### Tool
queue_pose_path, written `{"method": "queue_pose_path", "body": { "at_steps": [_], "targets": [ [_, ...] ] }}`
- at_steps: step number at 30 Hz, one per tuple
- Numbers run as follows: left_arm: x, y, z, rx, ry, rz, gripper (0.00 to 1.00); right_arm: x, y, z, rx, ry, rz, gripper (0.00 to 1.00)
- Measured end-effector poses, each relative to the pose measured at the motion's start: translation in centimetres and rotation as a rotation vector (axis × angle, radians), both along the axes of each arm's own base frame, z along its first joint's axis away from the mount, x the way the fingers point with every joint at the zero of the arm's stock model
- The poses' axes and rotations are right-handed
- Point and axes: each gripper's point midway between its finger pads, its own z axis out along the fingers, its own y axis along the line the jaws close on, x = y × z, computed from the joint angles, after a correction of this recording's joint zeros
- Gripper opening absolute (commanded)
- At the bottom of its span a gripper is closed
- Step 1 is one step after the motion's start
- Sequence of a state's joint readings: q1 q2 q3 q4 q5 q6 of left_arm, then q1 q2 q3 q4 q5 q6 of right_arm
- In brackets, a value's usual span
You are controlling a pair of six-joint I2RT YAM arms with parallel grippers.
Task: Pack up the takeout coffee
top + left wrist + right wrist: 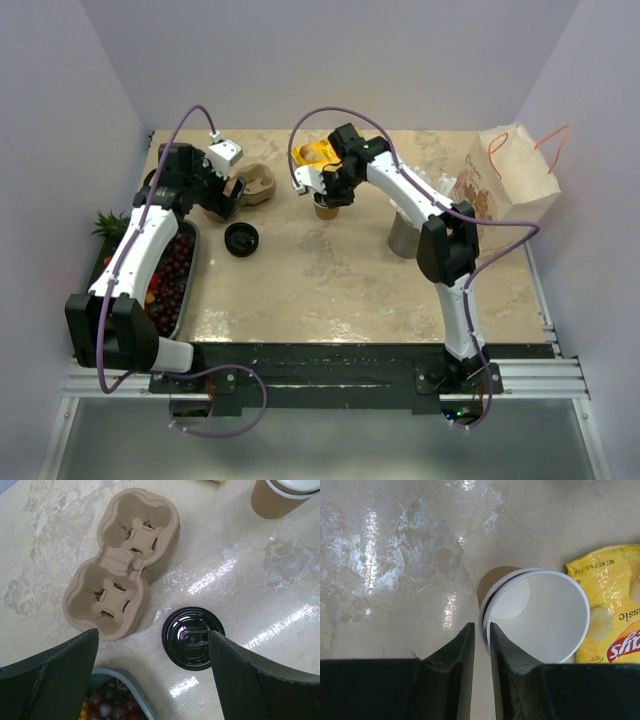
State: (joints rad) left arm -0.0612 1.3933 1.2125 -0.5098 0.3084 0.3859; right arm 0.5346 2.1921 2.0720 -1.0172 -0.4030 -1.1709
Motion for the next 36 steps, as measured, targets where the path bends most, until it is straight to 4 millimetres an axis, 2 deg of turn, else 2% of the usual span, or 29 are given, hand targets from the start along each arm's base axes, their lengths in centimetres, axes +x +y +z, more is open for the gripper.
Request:
{"method": "queue_pose_path", "body": {
  "at_steps": [14, 21, 33, 36],
  "targets": [
    [0.0, 0.0, 0.0, -0.002, 0.0, -0.001, 0.95, 0.4, -0.1, -0.6, -0.016, -0.005, -0.011, 0.15],
    [0.0, -0.1, -0.2, -0.005, 0.006, -0.005, 0.95, 0.6, 0.0, -0.3, -0.01, -0.012, -0.013, 0.05],
    [0.0, -0.7, -0.8, -0.028, 0.027, -0.023, 0.95, 1.8, 0.4, 0.9, 0.014, -0.056, -0.06, 0.0],
    [0.0, -0.8, -0.9, -0.033, 0.032, -0.029, 0.95, 2.2, 0.4, 1.7, 0.008, -0.101, -0.067, 0.0]
  ]
}}
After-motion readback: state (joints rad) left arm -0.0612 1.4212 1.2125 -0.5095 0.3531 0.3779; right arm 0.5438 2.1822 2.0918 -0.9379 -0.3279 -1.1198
